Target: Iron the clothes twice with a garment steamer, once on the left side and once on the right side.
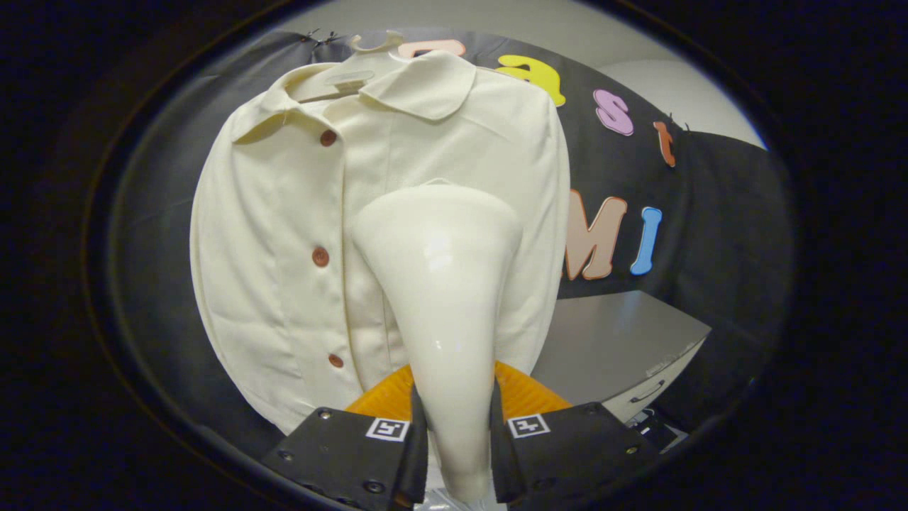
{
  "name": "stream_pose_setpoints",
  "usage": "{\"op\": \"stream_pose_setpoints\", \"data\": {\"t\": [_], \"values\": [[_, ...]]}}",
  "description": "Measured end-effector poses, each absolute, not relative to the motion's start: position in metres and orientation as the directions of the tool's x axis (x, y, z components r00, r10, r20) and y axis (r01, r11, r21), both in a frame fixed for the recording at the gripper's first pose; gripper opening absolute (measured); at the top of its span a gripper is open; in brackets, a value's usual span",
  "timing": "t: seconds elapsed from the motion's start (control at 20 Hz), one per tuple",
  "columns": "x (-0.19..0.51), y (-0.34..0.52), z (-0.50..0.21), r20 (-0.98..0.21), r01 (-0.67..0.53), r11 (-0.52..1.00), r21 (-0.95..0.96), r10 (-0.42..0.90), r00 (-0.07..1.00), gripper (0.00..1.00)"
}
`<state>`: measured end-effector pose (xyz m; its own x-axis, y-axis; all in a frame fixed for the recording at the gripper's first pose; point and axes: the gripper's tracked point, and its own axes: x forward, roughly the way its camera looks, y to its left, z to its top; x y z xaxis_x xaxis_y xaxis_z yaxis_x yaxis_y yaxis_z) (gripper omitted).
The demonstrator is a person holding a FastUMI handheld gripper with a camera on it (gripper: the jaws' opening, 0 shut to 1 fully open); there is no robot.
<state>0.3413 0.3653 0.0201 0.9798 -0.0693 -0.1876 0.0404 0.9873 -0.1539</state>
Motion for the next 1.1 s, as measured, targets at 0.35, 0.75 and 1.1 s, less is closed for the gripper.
{"op": "stream_pose_setpoints", "data": {"t": [0.35, 0.75, 1.1], "values": [[0.332, 0.361, -0.037, -0.26, 0.045, 0.991, -0.129, -0.078, 0.962, 0.36], [0.316, 0.35, -0.1, -0.337, 0.08, 0.993, -0.088, -0.105, 0.936, 0.36], [0.309, 0.338, -0.147, -0.387, 0.119, 0.991, -0.068, -0.136, 0.912, 0.37]]}}
